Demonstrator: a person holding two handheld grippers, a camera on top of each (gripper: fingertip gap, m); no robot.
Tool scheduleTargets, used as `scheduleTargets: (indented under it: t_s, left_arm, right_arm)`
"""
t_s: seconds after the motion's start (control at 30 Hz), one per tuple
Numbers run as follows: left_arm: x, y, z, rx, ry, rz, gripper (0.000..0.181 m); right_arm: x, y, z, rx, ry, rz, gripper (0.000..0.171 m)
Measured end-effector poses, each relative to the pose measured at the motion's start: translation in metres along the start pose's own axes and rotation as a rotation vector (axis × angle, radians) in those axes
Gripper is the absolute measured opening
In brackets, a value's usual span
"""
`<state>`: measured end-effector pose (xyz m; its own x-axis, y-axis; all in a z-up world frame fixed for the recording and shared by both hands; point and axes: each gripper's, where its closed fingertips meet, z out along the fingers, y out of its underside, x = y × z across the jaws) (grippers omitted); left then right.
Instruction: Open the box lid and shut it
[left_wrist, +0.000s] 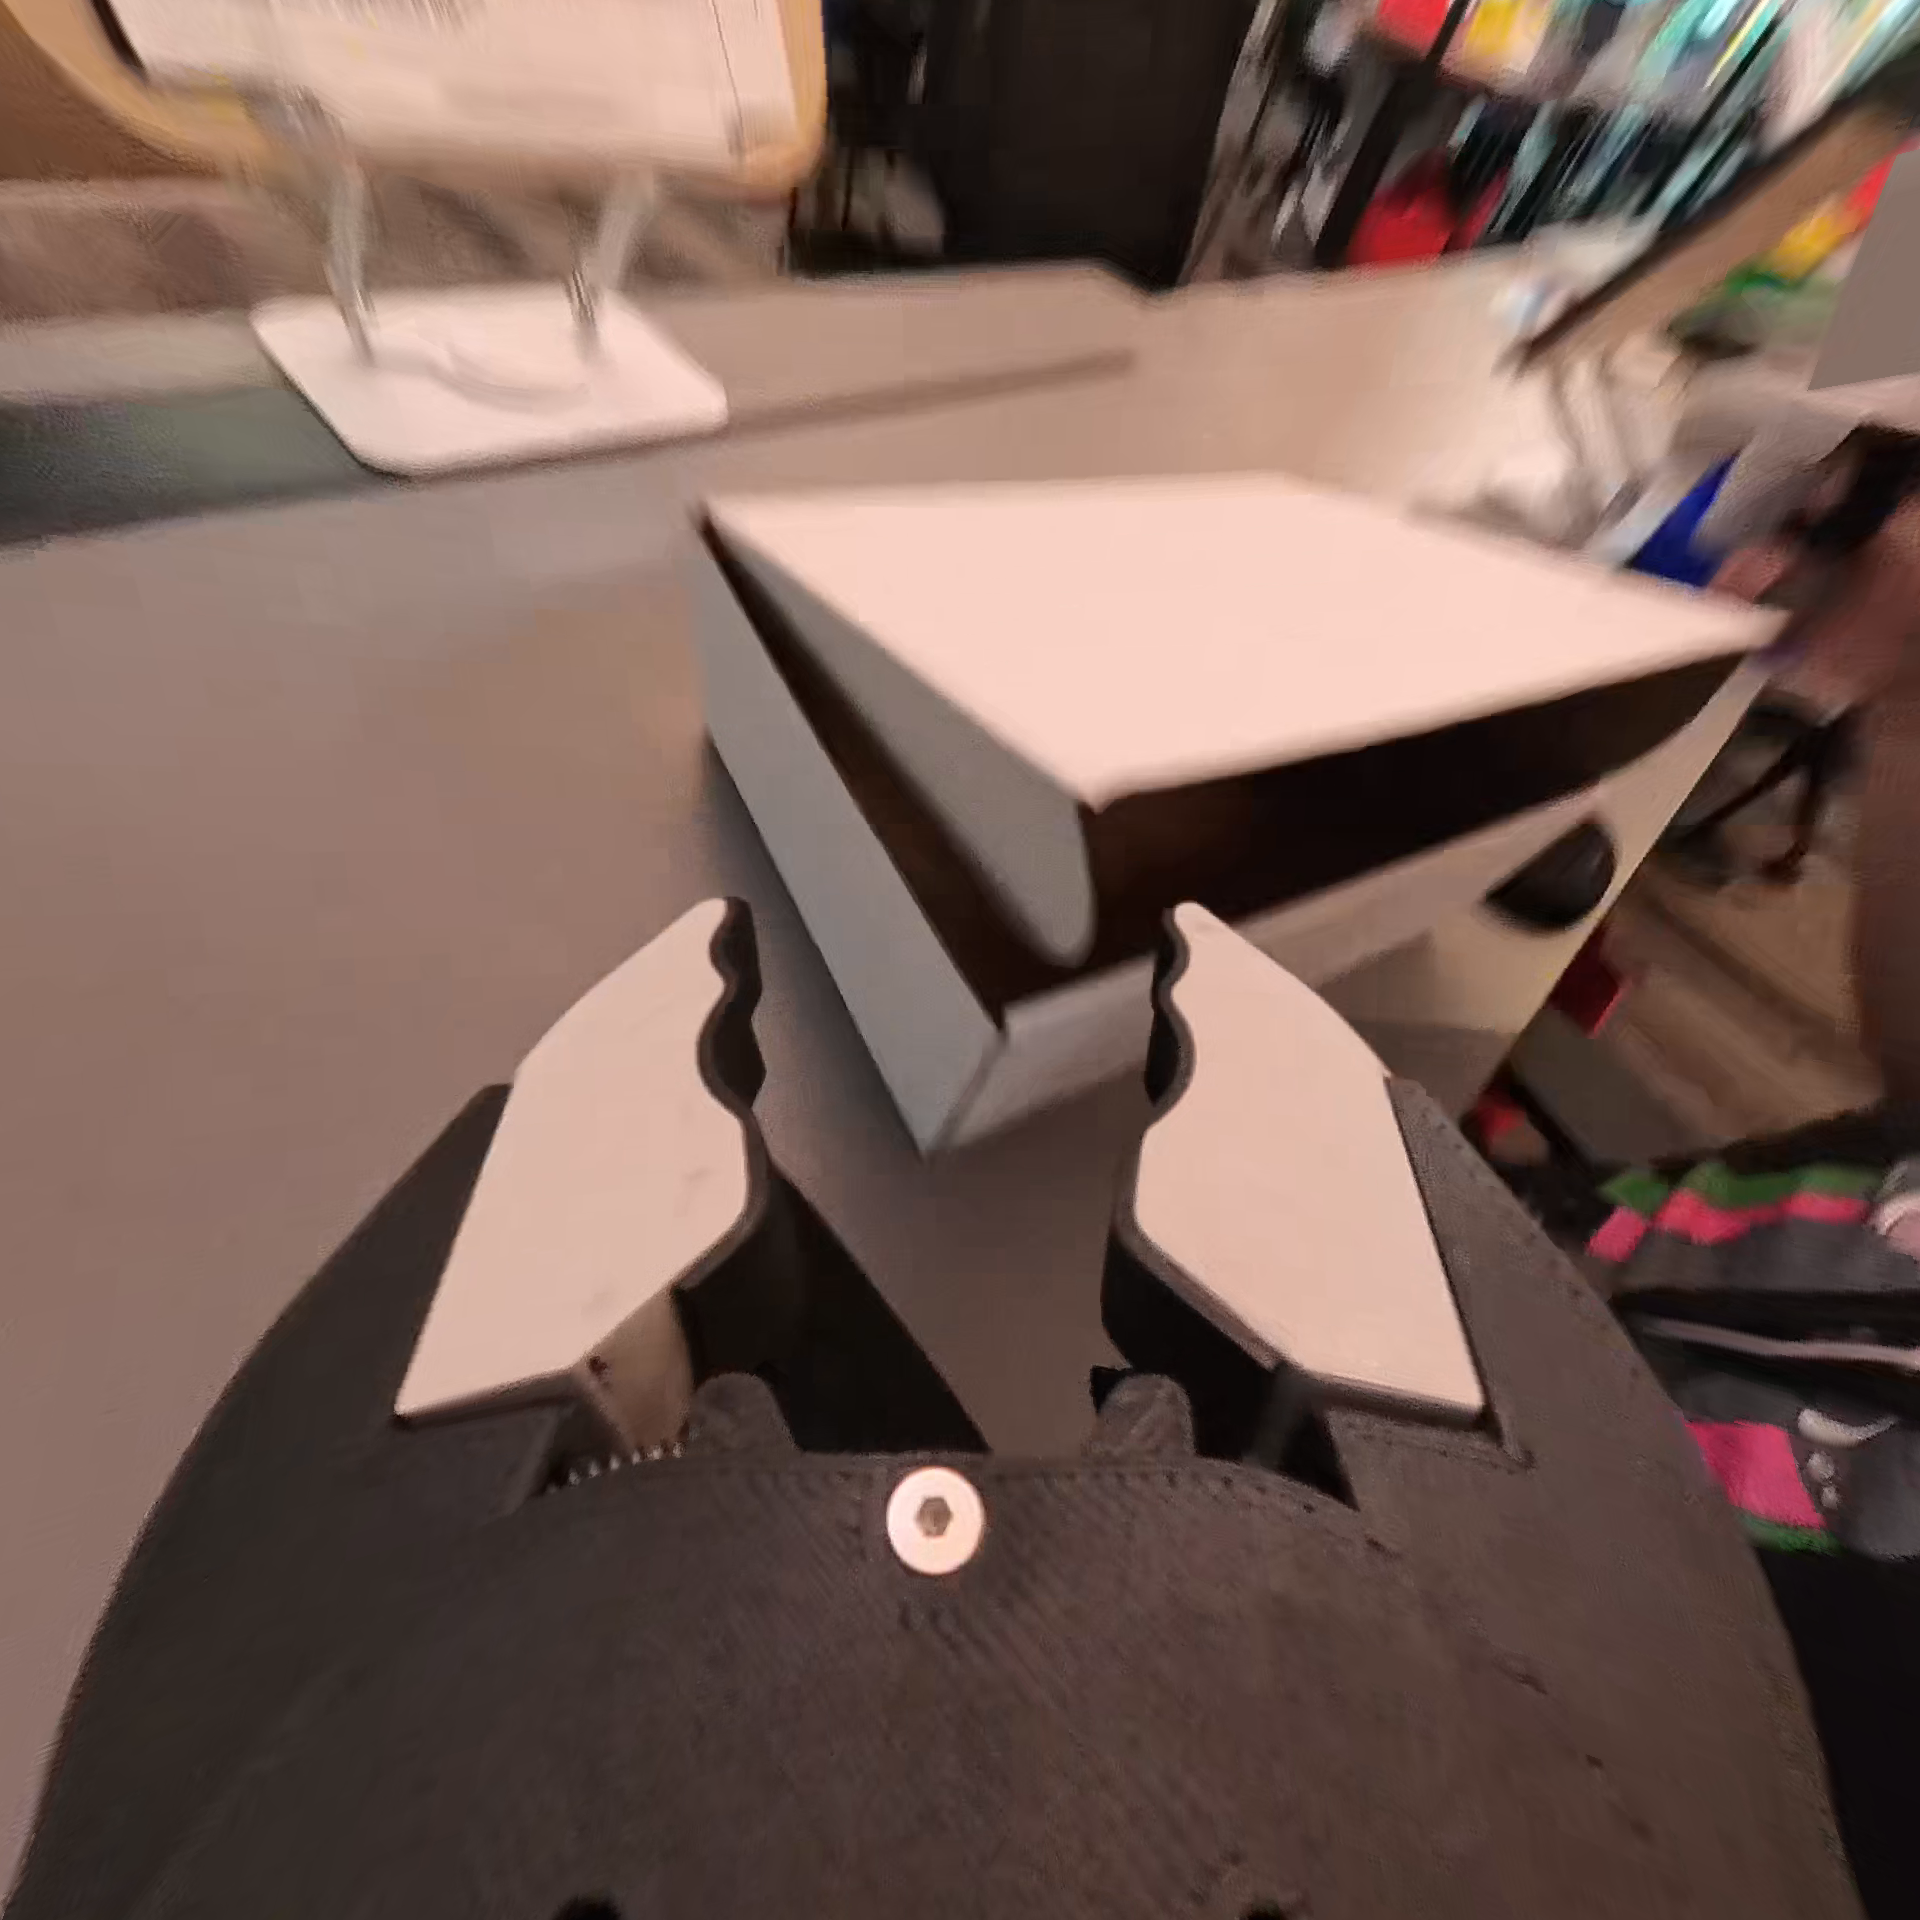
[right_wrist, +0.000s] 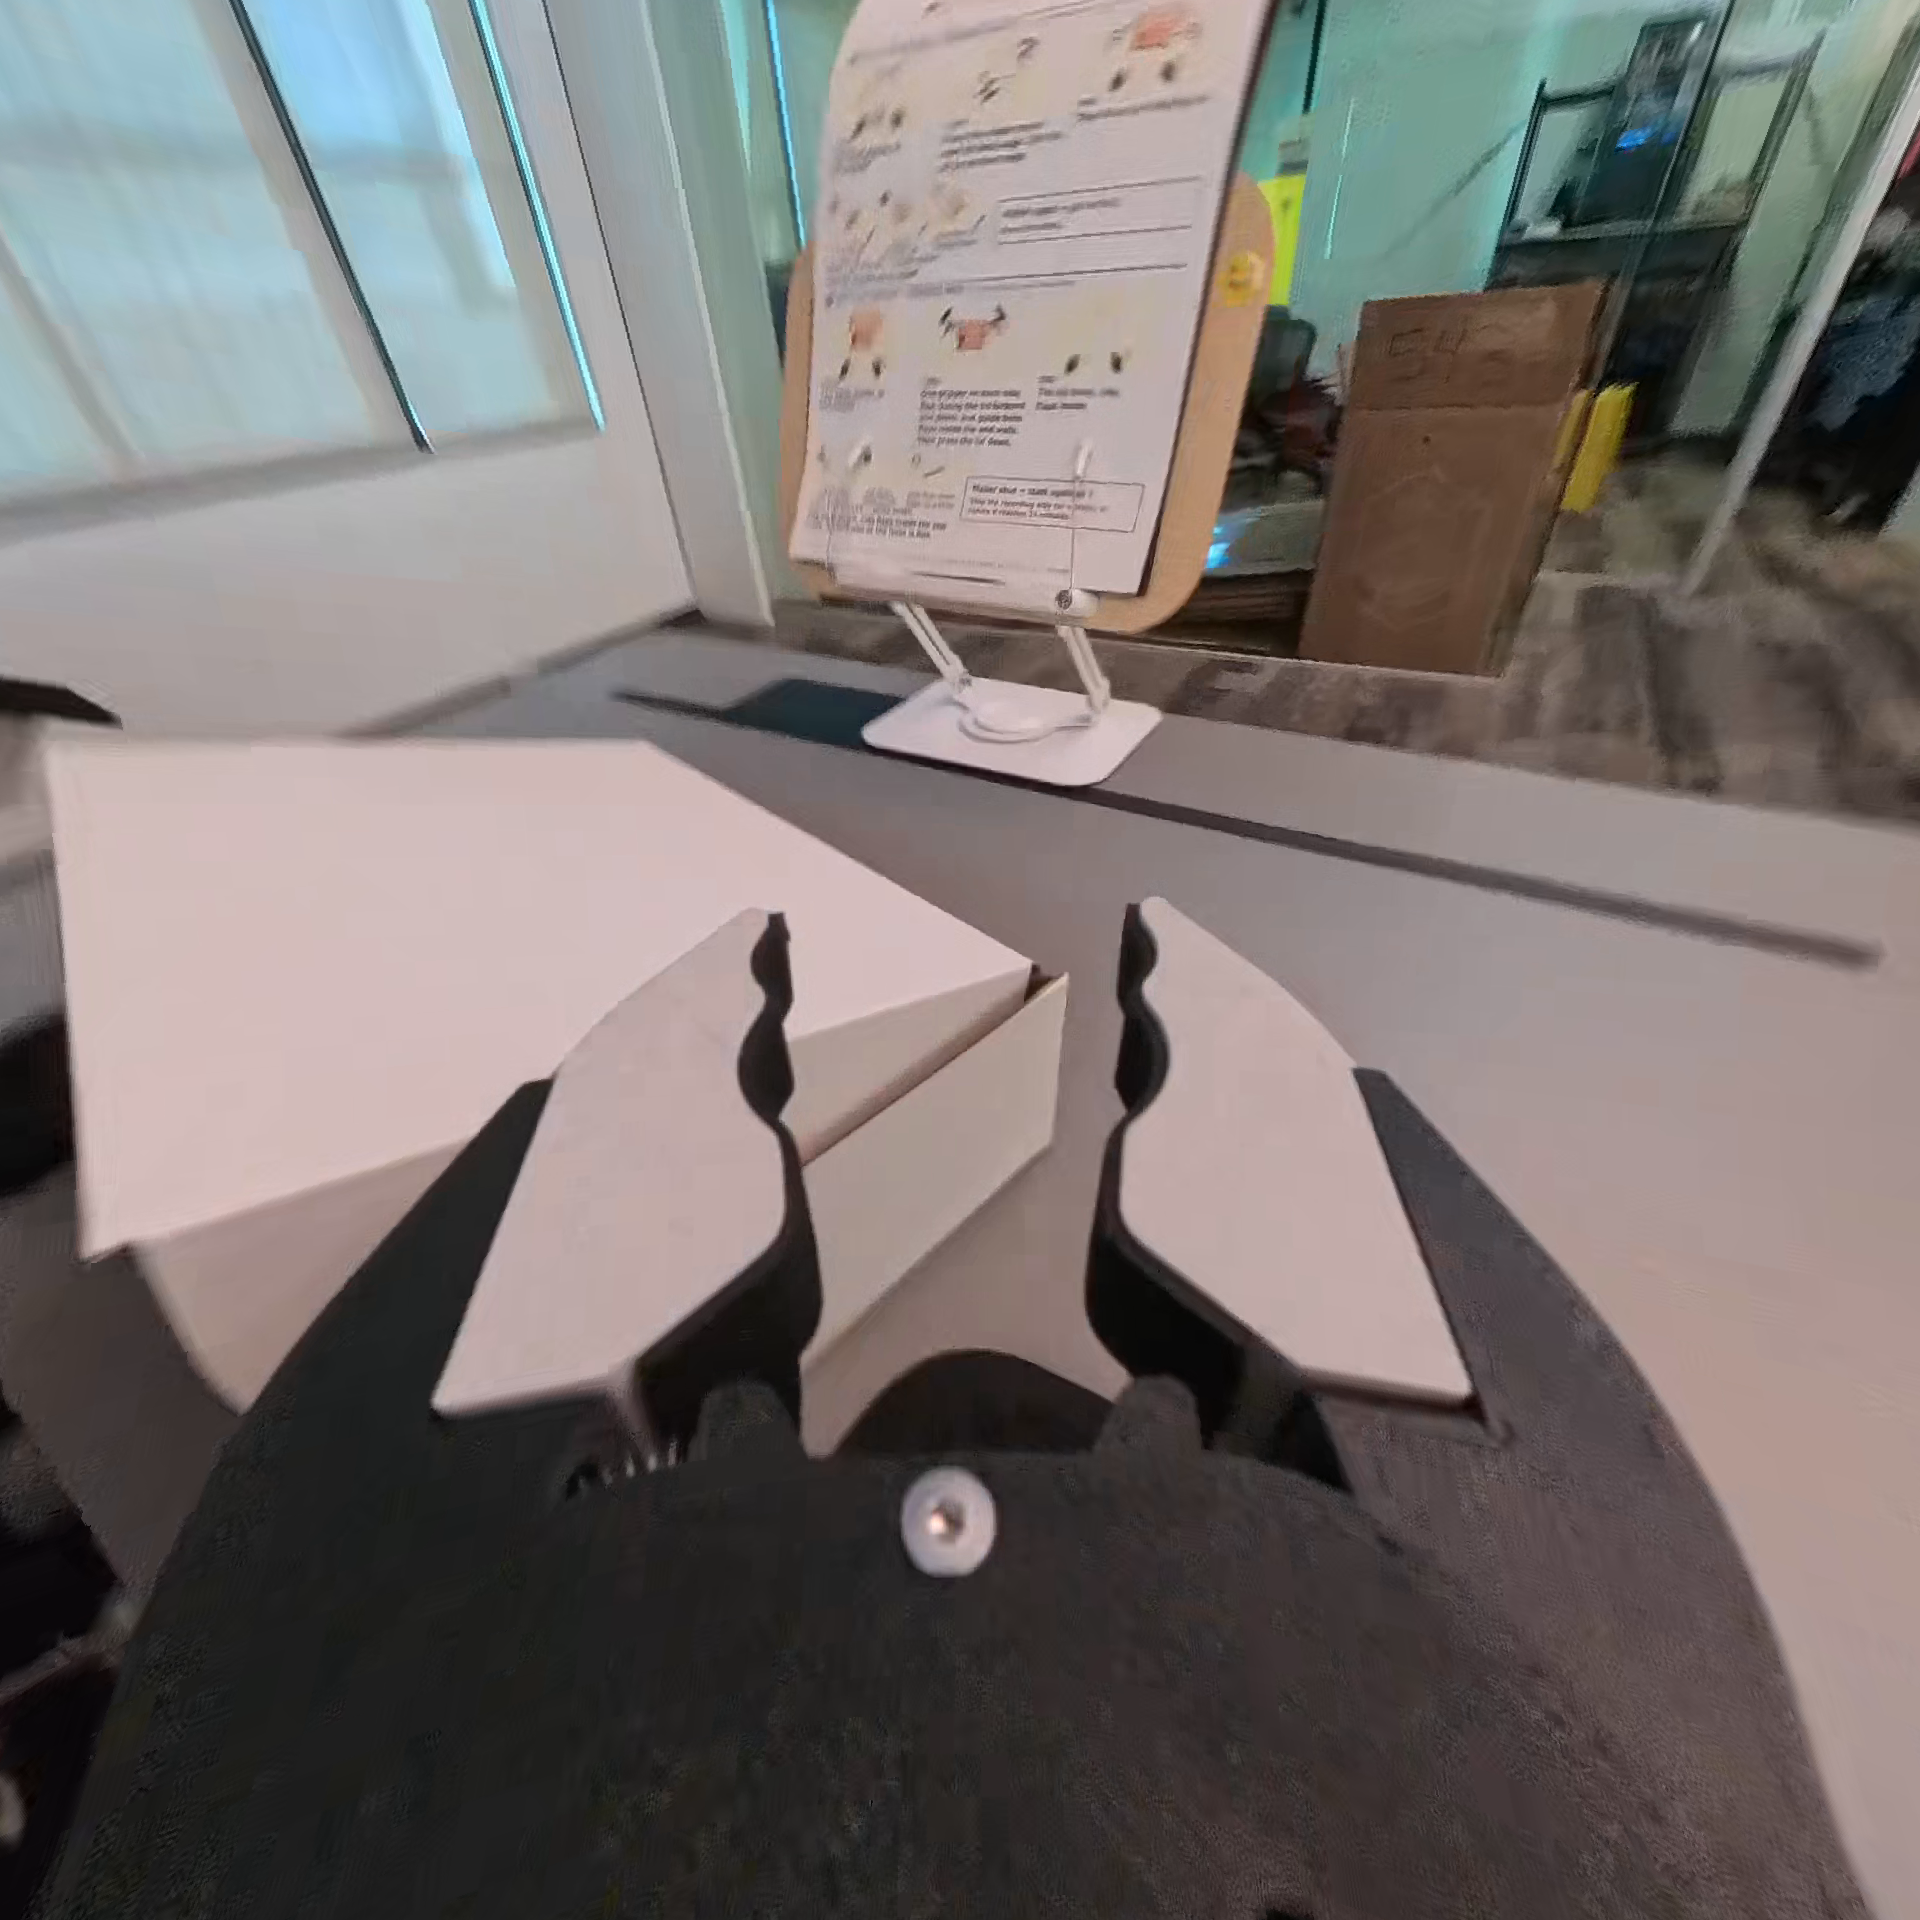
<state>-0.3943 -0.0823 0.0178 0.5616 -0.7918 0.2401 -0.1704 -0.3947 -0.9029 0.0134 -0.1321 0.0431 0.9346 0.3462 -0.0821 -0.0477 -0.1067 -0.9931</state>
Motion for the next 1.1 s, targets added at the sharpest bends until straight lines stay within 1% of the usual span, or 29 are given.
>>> scheduleTargets:
  t_s: [0.03,0.07,0.1,0.17,0.23,0.3,0.37,0.43,0.53,0.67,0.73,0.77,0.97,1.1]
  left_arm:
    - [-0.012,-0.02,0.002,0.065,0.055,-0.037,0.076]
    - [-0.025,-0.038,0.008,0.105,0.123,-0.096,0.082]
    - [-0.039,-0.053,0.018,0.13,0.187,-0.17,0.084]
    - [-0.068,-0.071,0.051,0.136,0.29,-0.313,0.086]
    - [-0.085,-0.063,0.095,0.02,0.385,-0.423,0.084]
    - [-0.087,-0.05,0.132,-0.095,0.476,-0.51,0.087]
    - [-0.083,-0.045,0.158,-0.149,0.55,-0.574,0.088]
    - [-0.079,-0.041,0.174,-0.193,0.568,-0.59,0.09]
    - [-0.073,-0.035,0.185,-0.253,0.575,-0.572,0.097]
    - [-0.065,-0.033,0.192,-0.264,0.568,-0.54,0.101]
    - [-0.058,-0.026,0.194,-0.296,0.568,-0.526,0.102]
    - [-0.056,-0.022,0.195,-0.309,0.554,-0.507,0.105]
    - [-0.049,-0.011,0.191,-0.342,0.5,-0.436,0.106]
    - [-0.044,0.001,0.185,-0.396,0.429,-0.33,0.102]
  right_arm:
    - [0.011,0.007,0.009,0.014,-0.035,0.104,0.064]
    - [0.017,0.013,0.018,0.019,-0.088,0.206,0.065]
    - [0.021,0.022,0.029,0.011,-0.131,0.297,0.066]
    - [0.025,0.042,0.051,-0.055,-0.186,0.439,0.068]
    - [0.019,0.058,0.067,-0.129,-0.245,0.565,0.068]
    - [0.014,0.064,0.077,-0.157,-0.289,0.66,0.067]
    - [0.014,0.068,0.083,-0.185,-0.287,0.696,0.068]
    - [0.011,0.066,0.086,-0.216,-0.302,0.721,0.071]
    - [0.006,0.071,0.091,-0.293,-0.299,0.721,0.076]
    - [-0.002,0.076,0.095,-0.336,-0.317,0.706,0.078]
    - [-0.004,0.079,0.094,-0.353,-0.308,0.672,0.078]
    - [-0.006,0.08,0.093,-0.36,-0.306,0.655,0.078]
    - [-0.015,0.086,0.089,-0.412,-0.272,0.554,0.078]
    - [-0.023,0.088,0.086,-0.46,-0.27,0.485,0.077]
